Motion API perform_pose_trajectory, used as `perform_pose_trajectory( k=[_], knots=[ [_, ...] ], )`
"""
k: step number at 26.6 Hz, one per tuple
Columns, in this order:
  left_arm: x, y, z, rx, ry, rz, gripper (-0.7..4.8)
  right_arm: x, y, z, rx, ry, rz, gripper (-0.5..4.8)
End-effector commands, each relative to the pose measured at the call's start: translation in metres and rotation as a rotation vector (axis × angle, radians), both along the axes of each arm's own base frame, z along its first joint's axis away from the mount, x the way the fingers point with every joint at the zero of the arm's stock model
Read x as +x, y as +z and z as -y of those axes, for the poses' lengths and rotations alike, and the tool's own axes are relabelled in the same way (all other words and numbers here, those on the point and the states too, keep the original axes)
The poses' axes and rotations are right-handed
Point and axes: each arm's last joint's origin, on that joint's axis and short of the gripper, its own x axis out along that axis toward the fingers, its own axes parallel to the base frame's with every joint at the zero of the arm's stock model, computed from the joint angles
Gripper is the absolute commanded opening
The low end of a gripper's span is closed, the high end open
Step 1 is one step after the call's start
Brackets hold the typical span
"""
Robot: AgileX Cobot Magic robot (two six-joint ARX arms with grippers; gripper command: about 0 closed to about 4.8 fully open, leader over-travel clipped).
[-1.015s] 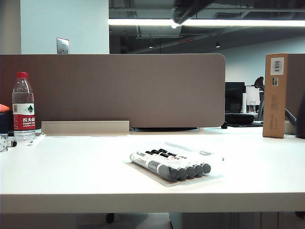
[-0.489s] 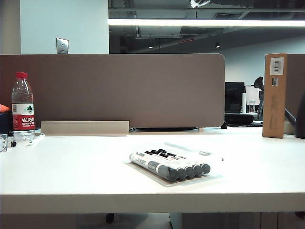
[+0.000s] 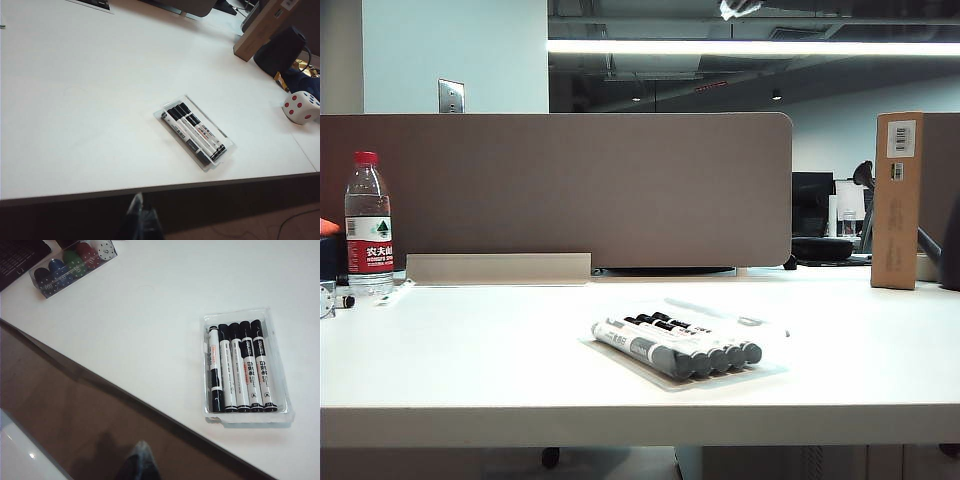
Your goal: Pick up the markers scattered on the table and put them into the packaging box, making sure the markers fit the shape of the box's grooves.
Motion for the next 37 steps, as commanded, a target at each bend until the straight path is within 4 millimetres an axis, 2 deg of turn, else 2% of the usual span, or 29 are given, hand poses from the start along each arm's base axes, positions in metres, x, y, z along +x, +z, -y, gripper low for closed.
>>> perform_pose_trajectory(
  k=[1, 3, 5, 10, 12, 16, 21, 27, 32, 37],
  knots=[
    [0.000, 0.001, 0.000, 0.002, 0.001, 0.012, -0.05, 0.000, 0.002, 0.000, 0.016, -0.004, 0.012, -0.01],
    [0.000, 0.002, 0.000, 0.050, -0.006, 0.037, -0.05, 0.000, 0.002, 0.000, 0.016, -0.004, 0.012, -0.01],
    [0.002, 0.006, -0.001, 0.209, 0.009, 0.145, -0.05, 0.000, 0.002, 0.000, 0.016, -0.004, 0.012, -0.01],
    [0.019, 0.027, 0.001, 0.232, 0.131, 0.461, -0.05, 0.000, 0.002, 0.000, 0.015, -0.004, 0.012, -0.01],
    [0.029, 0.026, 0.001, 0.288, 0.175, 0.547, -0.05, 0.000, 0.002, 0.000, 0.016, -0.004, 0.012, -0.01],
    [0.059, -0.002, -0.001, 0.351, 0.271, 0.542, -0.05, 0.000, 0.002, 0.000, 0.015, -0.004, 0.012, -0.01],
    [0.091, -0.047, -0.003, 0.326, 0.271, 0.494, -0.05, 0.000, 0.002, 0.000, 0.016, -0.005, 0.012, -0.01],
    [0.112, -0.092, -0.004, 0.311, 0.275, 0.499, -0.05, 0.000, 0.002, 0.000, 0.016, -0.004, 0.012, -0.01],
    [0.119, -0.116, -0.005, 0.252, 0.296, 0.471, -0.05, 0.000, 0.002, 0.000, 0.016, -0.005, 0.012, -0.01],
    [0.119, -0.116, -0.008, 0.270, 0.405, 0.457, -0.05, 0.000, 0.002, 0.000, 0.016, -0.005, 0.012, -0.01]
  ],
)
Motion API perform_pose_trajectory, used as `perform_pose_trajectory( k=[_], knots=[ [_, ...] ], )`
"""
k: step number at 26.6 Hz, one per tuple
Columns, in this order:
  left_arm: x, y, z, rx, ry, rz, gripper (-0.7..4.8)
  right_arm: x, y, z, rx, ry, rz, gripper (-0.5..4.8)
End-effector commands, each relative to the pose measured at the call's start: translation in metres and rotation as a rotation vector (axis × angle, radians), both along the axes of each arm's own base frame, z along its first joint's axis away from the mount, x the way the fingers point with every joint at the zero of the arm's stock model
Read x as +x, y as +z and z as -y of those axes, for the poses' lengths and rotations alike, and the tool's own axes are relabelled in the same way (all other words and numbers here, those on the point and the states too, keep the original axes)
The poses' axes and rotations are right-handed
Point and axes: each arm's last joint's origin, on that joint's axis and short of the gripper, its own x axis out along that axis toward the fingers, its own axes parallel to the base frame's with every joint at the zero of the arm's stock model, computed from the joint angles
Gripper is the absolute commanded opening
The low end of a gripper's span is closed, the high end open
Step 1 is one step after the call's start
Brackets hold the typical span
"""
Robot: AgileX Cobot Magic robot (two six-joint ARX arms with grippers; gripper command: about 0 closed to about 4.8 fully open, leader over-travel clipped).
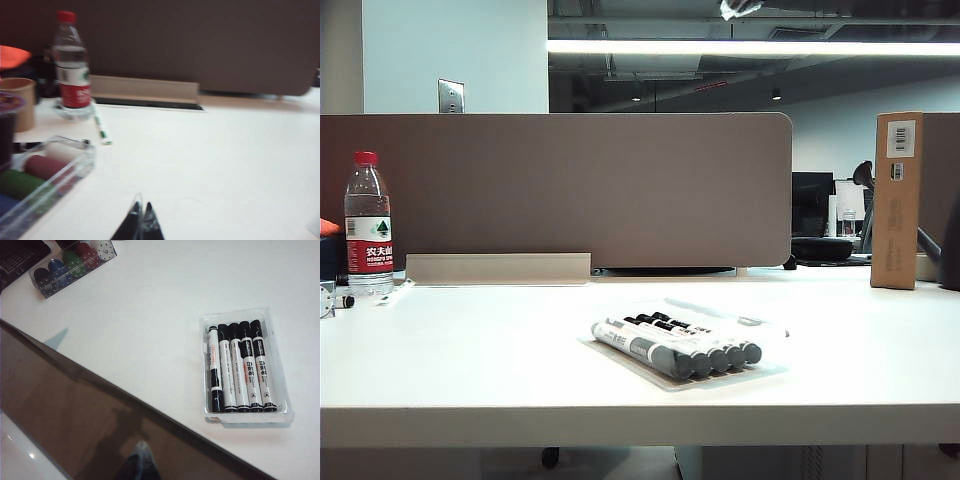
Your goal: Pick up the markers scattered on the table and put them into the packaging box, making sure the markers fit the shape of the box's grooves.
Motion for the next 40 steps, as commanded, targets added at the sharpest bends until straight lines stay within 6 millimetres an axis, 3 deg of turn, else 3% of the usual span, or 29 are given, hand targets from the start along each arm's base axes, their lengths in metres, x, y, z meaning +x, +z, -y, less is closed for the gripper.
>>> perform_pose_trajectory(
  k=[1, 40],
  knots=[
    [-0.0004, 0.0031, -0.0027, -0.008, 0.097, 0.022, -0.05, 0.0002, 0.0019, -0.0002, 0.015, -0.003, 0.011, -0.01],
    [-0.0002, -0.0005, -0.0038, 0.084, 0.138, -0.016, -0.05, 0.0002, 0.0019, -0.0002, 0.015, -0.004, 0.011, -0.01]
  ],
)
